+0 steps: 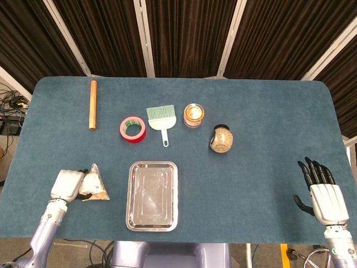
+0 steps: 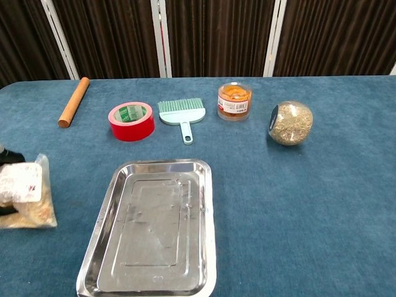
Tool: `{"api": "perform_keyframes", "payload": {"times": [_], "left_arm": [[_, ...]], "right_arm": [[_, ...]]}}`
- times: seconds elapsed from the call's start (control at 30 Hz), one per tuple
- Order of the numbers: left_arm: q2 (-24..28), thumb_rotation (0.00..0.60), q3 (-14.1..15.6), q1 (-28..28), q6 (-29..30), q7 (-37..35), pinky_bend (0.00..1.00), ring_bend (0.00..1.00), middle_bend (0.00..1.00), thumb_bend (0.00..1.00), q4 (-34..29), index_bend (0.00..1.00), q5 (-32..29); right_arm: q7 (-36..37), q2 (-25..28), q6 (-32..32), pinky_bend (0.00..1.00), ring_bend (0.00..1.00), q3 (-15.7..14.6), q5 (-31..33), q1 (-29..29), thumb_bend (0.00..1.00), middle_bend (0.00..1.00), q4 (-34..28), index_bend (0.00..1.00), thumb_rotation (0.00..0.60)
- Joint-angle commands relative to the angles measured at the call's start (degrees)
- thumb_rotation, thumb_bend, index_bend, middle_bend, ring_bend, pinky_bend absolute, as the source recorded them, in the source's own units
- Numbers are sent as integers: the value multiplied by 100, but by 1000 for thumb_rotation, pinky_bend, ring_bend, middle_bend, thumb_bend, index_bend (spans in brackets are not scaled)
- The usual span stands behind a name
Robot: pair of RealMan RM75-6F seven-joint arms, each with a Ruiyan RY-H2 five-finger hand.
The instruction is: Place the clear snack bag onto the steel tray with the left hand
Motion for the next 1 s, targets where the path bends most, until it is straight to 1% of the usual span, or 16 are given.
{"api": "perform_keyframes", "payload": {"times": [0.03,0.1,0.2,0.3,0.4,0.5,0.53,0.6,0.63,0.73,0.83,0.93,1.0], "left_arm": [[498,600,-79,72,543,-554,664,583,651,345,-890,590,786],[630,600,-128,31,599,-597,656,572,637,339,-1203,573,937],[686,600,-173,-77,570,-532,641,552,608,320,-1567,543,1089],[598,600,-171,-221,415,-291,601,491,539,286,-1814,486,1098],[375,600,-176,-358,276,-12,542,412,450,255,-1965,420,1000],[115,600,-166,-492,121,294,356,223,235,191,-2053,256,777],[78,600,-159,-522,89,395,269,127,121,161,-2082,163,703],[50,600,-140,-559,68,564,199,45,26,135,-2140,63,594],[52,600,-134,-563,77,598,167,17,2,124,-2159,22,576],[154,600,-89,-524,183,667,121,0,0,110,-2216,0,557],[371,600,-38,-408,348,532,120,0,0,106,-2280,0,593],[808,600,65,-168,626,148,120,0,0,105,-2201,0,752],[1135,600,157,38,837,-269,119,0,0,104,-2092,0,893]], "right_arm": [[-31,-12,-13,97,0,-6,-2,5,303,0,-7,0,600],[-58,-18,-14,97,0,-9,-6,7,303,0,-14,0,600],[-75,-24,-19,98,0,-11,-7,8,302,0,-21,0,600],[-68,-18,-19,97,0,-8,-2,8,303,0,-23,0,600],[-33,-9,-16,97,0,-2,9,4,303,0,-11,0,600],[32,11,-7,98,0,12,23,0,302,0,-4,0,600],[49,18,-3,98,0,13,23,-2,302,0,-3,0,600],[70,27,5,97,0,15,18,-5,303,0,3,0,600],[75,29,10,97,0,15,15,-7,302,0,5,0,600],[101,40,27,98,0,12,6,-16,302,0,1,0,600],[100,44,37,97,0,8,0,-23,302,0,3,0,600],[76,41,45,98,0,1,-12,-28,302,0,-7,0,600],[55,38,36,97,0,-2,-8,-28,303,0,-27,0,600]]}}
